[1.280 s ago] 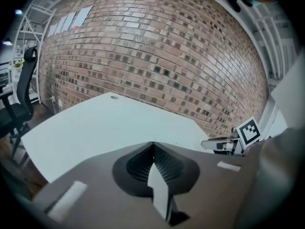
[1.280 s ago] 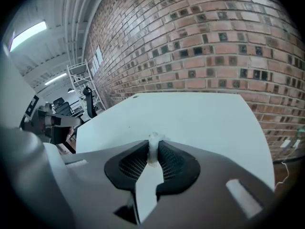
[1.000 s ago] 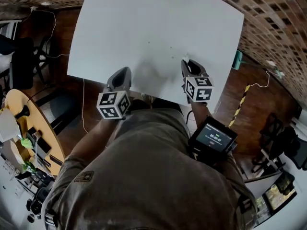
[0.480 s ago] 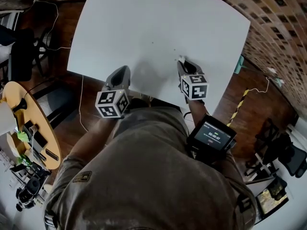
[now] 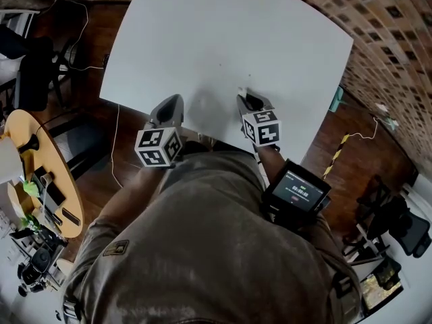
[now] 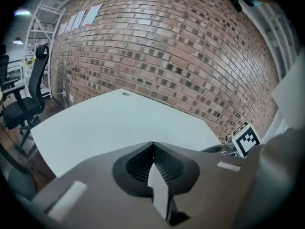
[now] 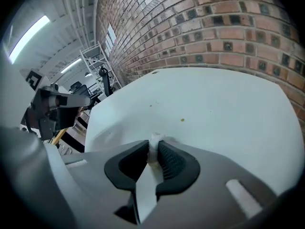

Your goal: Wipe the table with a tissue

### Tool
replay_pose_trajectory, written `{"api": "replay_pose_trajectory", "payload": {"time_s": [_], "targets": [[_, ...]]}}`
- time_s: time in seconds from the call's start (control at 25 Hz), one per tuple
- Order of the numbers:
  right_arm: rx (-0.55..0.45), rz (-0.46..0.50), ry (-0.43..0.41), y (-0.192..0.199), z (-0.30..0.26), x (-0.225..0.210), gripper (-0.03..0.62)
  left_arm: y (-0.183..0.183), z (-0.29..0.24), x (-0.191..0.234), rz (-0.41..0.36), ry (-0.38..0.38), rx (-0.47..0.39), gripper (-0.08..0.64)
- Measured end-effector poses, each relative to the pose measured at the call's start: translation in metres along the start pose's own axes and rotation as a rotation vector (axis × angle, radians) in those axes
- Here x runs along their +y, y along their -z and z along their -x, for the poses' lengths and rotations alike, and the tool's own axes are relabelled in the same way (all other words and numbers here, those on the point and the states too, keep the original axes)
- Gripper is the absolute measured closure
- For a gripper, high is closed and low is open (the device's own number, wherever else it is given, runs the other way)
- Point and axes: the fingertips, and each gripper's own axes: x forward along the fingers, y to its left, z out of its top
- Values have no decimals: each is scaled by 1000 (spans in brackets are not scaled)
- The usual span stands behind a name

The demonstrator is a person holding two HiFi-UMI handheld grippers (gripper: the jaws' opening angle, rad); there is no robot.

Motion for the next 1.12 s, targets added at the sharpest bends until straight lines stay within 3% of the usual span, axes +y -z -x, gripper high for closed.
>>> {"api": "replay_pose_trajectory", "payload": {"time_s": [0.24,0.56,1.12], "targets": [[-6,-12,-4,1,1,-7,520,-2,3,-5,-16,-7,2,558],[-77,-61,28,-14,18,-47,520,-9,0,-20,-43,-29,9,558],[-101,-110,166,-36,23,-102,520,-22,-27,-10,-35,9,20,558]]}}
